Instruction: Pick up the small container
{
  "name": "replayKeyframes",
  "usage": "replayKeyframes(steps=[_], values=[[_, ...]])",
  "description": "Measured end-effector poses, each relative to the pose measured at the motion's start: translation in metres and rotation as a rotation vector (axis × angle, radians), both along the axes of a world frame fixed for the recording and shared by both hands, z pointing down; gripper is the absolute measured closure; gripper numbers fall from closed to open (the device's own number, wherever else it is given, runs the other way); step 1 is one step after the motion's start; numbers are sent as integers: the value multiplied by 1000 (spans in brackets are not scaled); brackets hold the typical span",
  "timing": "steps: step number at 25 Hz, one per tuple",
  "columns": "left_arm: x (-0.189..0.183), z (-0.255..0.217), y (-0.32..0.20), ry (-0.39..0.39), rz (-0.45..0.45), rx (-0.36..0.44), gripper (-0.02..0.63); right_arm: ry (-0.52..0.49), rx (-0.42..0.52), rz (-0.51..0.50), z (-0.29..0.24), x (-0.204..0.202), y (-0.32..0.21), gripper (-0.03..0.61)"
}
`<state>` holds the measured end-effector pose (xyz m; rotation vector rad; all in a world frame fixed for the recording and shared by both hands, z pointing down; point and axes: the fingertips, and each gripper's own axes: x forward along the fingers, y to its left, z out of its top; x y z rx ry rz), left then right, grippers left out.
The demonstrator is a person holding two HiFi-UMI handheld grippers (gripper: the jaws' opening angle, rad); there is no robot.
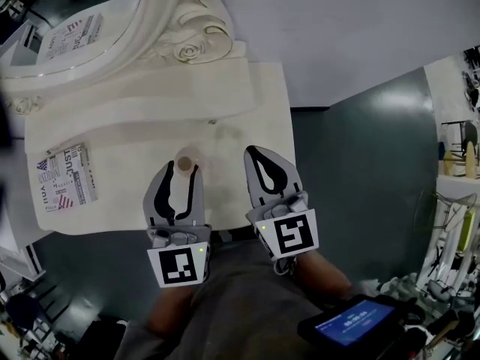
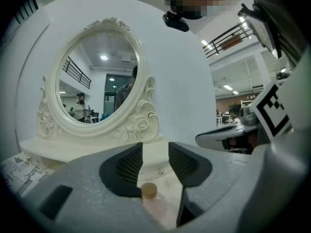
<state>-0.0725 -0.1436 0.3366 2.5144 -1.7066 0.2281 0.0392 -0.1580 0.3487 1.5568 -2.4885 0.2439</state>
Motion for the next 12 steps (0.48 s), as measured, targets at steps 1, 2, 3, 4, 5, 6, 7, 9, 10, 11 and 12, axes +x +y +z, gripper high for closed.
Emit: replayKeyframes(steps=[1,2,3,4,5,6,7,9,10,11,12], values=[[1,8,1,5,7,-15,423,1,-11,-1,5,0,1,565],[2,16,1,11,10,-30,404,3,-20,-2,10,0,2,565],[2,24,1,17,12,-45,386,5,-28,-5,16,-1,3,565],[2,31,1,22,13,-58,371,6,-38,-7,21,-1,3,565],[2,38,1,27,12,-68,364,7,-48,-8,26,-1,3,565],[2,45,1,31,11,-78,362,7,-57,-9,31,-1,3,565],[1,51,0,34,9,-88,360,9,-64,-10,35,-1,3,565],[-1,62,-1,40,0,-109,359,12,-78,-12,42,-1,3,565],[-3,66,-1,42,-6,-118,356,13,-86,-13,45,-1,4,565],[-5,71,-2,44,-11,-125,356,14,-95,-16,49,-2,4,565],[-7,76,-3,43,-16,-131,354,16,-103,-18,54,-3,4,565]])
